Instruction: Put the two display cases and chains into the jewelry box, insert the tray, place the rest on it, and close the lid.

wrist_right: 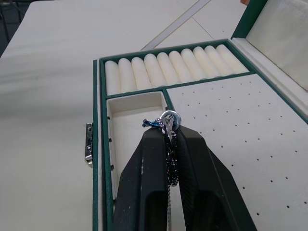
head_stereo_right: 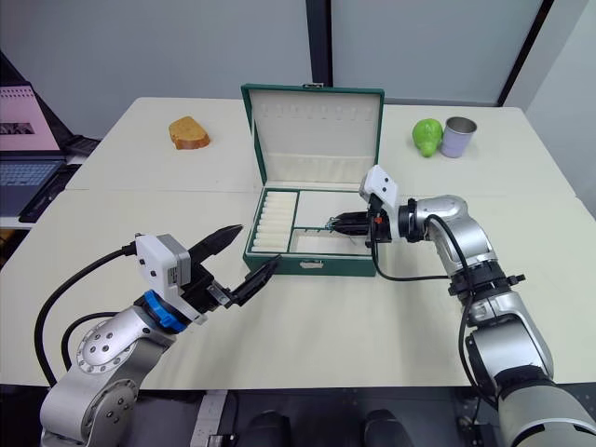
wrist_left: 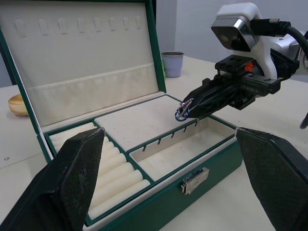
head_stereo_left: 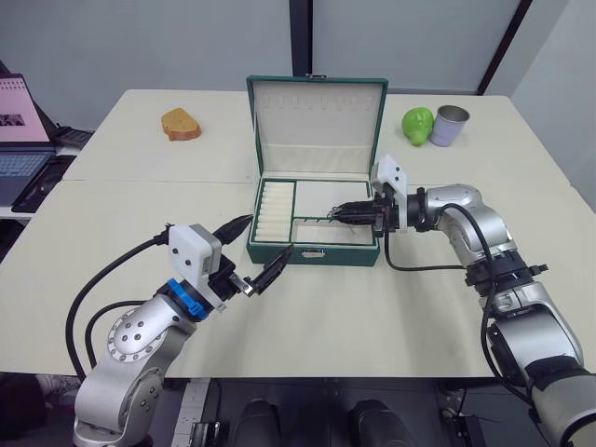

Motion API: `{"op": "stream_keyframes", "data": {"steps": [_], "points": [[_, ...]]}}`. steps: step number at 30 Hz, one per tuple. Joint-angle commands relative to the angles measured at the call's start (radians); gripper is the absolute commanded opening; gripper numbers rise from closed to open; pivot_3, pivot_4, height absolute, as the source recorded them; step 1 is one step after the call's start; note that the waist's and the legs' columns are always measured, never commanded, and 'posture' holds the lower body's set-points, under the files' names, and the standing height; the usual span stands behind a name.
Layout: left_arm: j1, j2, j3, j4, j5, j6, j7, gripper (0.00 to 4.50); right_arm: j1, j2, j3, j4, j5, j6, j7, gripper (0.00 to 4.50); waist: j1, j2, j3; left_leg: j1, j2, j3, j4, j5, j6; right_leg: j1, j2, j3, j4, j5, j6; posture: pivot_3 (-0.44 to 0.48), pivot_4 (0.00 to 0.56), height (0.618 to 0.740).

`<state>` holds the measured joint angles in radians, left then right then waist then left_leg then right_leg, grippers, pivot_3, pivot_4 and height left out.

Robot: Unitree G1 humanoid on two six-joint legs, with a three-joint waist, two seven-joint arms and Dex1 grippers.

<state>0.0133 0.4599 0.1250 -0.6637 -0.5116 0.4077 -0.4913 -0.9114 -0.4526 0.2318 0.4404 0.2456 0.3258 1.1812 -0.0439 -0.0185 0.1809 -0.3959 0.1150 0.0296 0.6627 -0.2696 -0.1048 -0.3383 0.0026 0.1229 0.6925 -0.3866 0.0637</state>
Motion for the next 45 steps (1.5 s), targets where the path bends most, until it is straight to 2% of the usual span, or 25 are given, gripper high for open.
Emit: {"op": "stream_keyframes", "data": {"steps": [1,2,4,11,16,18,28,32,38,42,45], "points": [[-0.006,0.01,0.017,-0.042,-0.02,-0.004,-0.001,4.5,-0.002,0.001,-0.003,-0.019,-0.017,-0.012,0.012,0.07,-0.003,0.0,0.0,0.0,0.0,0.0,0.0,0.0,0.0,0.0,0.0,0.0,0.0,0.0,0.0,0.0,0.15,0.74],[-0.007,0.012,0.016,-0.041,-0.021,-0.003,-0.002,4.5,-0.001,0.002,-0.005,-0.022,-0.018,-0.006,0.011,0.07,-0.004,0.0,0.0,0.0,0.0,0.0,0.0,0.0,0.0,0.0,0.0,0.0,0.0,0.0,0.0,0.0,0.15,0.74],[-0.012,0.015,0.014,-0.037,-0.023,-0.001,-0.004,4.5,0.001,0.003,-0.011,-0.029,-0.016,0.01,0.01,0.78,-0.005,0.0,0.0,0.0,0.0,0.0,0.0,0.0,0.0,0.0,0.0,0.0,0.0,0.0,0.0,0.0,0.15,0.74],[-0.034,0.019,0.003,-0.017,-0.023,-0.004,-0.01,4.5,0.001,-0.006,-0.024,-0.052,-0.013,0.037,0.023,2.38,-0.01,0.0,0.0,0.0,0.0,0.0,0.0,0.0,0.0,0.0,0.0,0.0,0.0,0.0,0.0,0.0,0.15,0.74],[-0.04,0.017,-0.003,-0.009,-0.021,-0.008,-0.011,4.5,0.002,-0.016,-0.036,-0.076,0.0,0.051,0.038,3.74,-0.011,0.0,0.0,0.0,0.0,0.0,0.0,0.0,0.0,0.0,0.0,0.0,0.0,0.0,0.0,0.0,0.15,0.74],[-0.043,0.016,-0.005,-0.006,-0.021,-0.009,-0.011,4.5,0.001,-0.018,-0.048,-0.086,0.009,0.061,0.039,4.48,-0.011,0.0,0.0,0.0,0.0,0.0,0.0,0.0,0.0,0.0,0.0,0.0,0.0,0.0,0.0,0.0,0.15,0.74],[-0.067,0.021,-0.012,0.02,-0.02,-0.009,-0.031,4.5,0.011,-0.044,-0.134,-0.12,0.064,0.085,0.03,4.48,-0.011,0.0,0.0,0.0,0.0,0.0,0.0,0.0,0.0,0.0,0.0,0.0,0.0,0.0,0.0,0.0,0.15,0.74],[-0.073,0.049,0.007,0.051,-0.021,0.005,-0.053,4.5,0.047,-0.094,-0.19,-0.15,0.075,0.078,0.005,4.48,-0.01,0.0,0.0,-0.001,0.0,0.0,0.0,0.0,0.0,0.0,0.0,0.0,-0.001,0.0,0.0,0.0,0.15,0.74],[-0.048,0.139,0.137,0.17,-0.036,-0.002,-0.11,4.5,0.171,-0.181,-0.286,-0.205,0.076,0.048,-0.057,4.48,-0.012,0.0,0.0,-0.001,0.0,0.0,-0.001,0.0,0.0,0.0,0.0,0.0,-0.001,0.0,0.0,0.0,0.15,0.74],[-0.022,0.248,0.271,0.348,-0.001,-0.05,-0.188,4.5,0.344,-0.235,-0.4,-0.228,0.087,0.019,-0.115,4.48,-0.011,0.0,0.0,-0.001,0.0,0.0,-0.002,0.0,0.0,0.0,0.0,0.0,-0.002,0.0,0.0,0.0,0.15,0.74],[-0.013,0.287,0.321,0.444,0.005,-0.079,-0.227,4.5,0.444,-0.24,-0.45,-0.252,0.089,-0.006,-0.162,4.48,-0.011,0.0,0.0,-0.001,-0.001,0.001,-0.002,0.0,0.0,0.0,0.0,0.001,-0.004,0.0,0.0,0.0,0.15,0.74]]}}
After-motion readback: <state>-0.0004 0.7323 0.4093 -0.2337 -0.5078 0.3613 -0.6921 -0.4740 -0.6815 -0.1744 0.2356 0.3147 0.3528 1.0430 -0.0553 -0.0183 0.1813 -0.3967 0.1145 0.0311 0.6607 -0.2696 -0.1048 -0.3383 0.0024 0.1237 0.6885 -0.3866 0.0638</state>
